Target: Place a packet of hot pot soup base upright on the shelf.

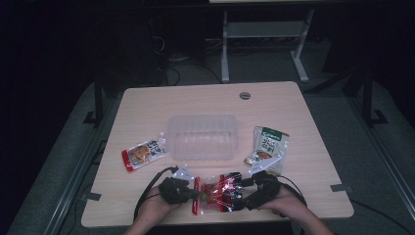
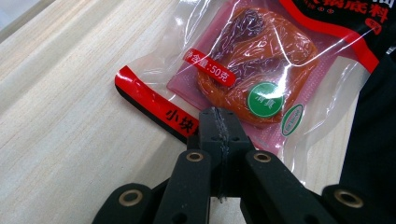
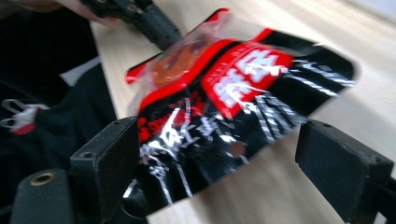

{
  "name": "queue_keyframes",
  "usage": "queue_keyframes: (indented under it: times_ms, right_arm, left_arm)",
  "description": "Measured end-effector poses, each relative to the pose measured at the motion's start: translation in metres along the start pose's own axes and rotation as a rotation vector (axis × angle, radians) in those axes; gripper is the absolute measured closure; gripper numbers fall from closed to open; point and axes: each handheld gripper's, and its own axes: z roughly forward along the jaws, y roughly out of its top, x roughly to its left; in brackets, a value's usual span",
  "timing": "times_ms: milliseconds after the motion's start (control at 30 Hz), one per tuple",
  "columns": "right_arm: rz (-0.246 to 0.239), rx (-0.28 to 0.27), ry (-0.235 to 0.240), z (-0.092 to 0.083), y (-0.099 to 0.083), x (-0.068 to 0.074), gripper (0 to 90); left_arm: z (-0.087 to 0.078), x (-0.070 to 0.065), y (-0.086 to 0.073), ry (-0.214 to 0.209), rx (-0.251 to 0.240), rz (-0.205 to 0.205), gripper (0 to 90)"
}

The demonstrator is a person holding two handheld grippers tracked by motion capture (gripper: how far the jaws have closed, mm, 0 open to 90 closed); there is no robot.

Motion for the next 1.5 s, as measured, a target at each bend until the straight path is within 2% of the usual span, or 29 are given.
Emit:
queue_keyframes:
  times_ms: [133,200,233,267,300,333,400,433,467,567,667,700,733,900,1000,1200,1233,1333,1400,1467,1500]
  right_arm:
    - [-0.01,0.012,0.027,0.006,0.001,0.001,16.3]
    - [-0.022,0.004,0.042,0.008,0.003,0.003,24.4]
    - [-0.022,0.004,0.042,0.008,0.003,0.003,24.4]
    - [-0.031,-0.014,0.054,0.008,0.005,0.004,33.9]
    - [-0.031,-0.014,0.054,0.008,0.005,0.004,33.9]
    - [-0.041,-0.032,0.063,0.008,0.007,0.006,43.7]
    - [-0.047,-0.051,0.064,0.007,0.009,0.005,52.1]
    - [-0.047,-0.051,0.064,0.007,0.009,0.005,52.1]
    - [-0.048,-0.064,0.069,0.005,0.01,0.004,61.4]
    - [-0.044,-0.066,0.071,0.005,0.01,0.003,66.6]
    - [-0.062,-0.057,0.07,0.005,0.01,0.005,77.8]
    - [-0.062,-0.057,0.07,0.005,0.01,0.005,77.8]
    - [-0.081,-0.05,0.062,0.006,0.011,0.005,81.9]
    - [-0.12,-0.047,0.053,0.008,0.012,0.007,88.3]
    - [-0.126,-0.056,0.056,0.009,0.013,0.008,89.1]
    - [-0.123,-0.095,0.095,0.008,0.015,0.009,89.9]
    - [-0.125,-0.098,0.099,0.007,0.016,0.01,89.9]
    - [-0.126,-0.104,0.108,0.006,0.016,0.01,89.9]
    - [-0.114,-0.126,0.127,0.003,0.016,0.011,89.9]
    - [-0.112,-0.13,0.131,0.001,0.016,0.011,89.9]
    - [-0.096,-0.148,0.143,-0.002,0.017,0.012,89.9]
  left_arm:
    - [0.0,0.0,0.0,0.002,0.002,0.001,89.8]
    - [0.0,0.0,0.0,0.002,0.002,-0.002,89.8]
    - [0.0,0.0,0.0,0.002,0.002,-0.002,89.8]
    - [0.0,0.0,0.0,0.001,0.001,-0.003,89.9]
    - [0.0,0.0,0.0,0.001,0.001,-0.003,89.8]
    - [0.0,0.0,0.0,0.001,0.0,-0.004,89.8]
    - [0.0,0.0,0.0,0.001,0.0,-0.003,89.8]
    - [0.0,0.0,0.0,0.0,0.0,-0.003,89.8]
    - [0.0,0.0,0.0,-0.004,-0.001,-0.007,89.8]
    - [0.0,0.0,0.0,-0.004,0.001,-0.008,89.8]
    - [0.0,0.0,0.0,-0.003,-0.003,-0.014,89.8]
    - [0.0,0.0,0.0,-0.003,-0.003,-0.014,89.8]
    - [0.0,0.0,0.0,-0.003,0.0,-0.01,89.8]
    - [0.0,0.001,0.0,-0.005,0.0,-0.007,89.9]
    - [0.0,0.001,0.0,-0.009,-0.003,-0.02,89.9]
    - [-0.001,0.002,-0.001,-0.008,0.001,-0.01,89.8]
    - [-0.002,0.003,-0.001,-0.018,0.002,-0.014,89.8]
    - [-0.002,0.004,-0.002,-0.032,-0.014,-0.037,89.8]
    - [-0.006,0.005,-0.002,-0.039,-0.041,-0.043,89.8]
    - [-0.008,0.005,-0.002,-0.037,-0.048,-0.043,89.7]
    - [-0.011,0.006,-0.003,-0.037,-0.063,-0.039,89.7]
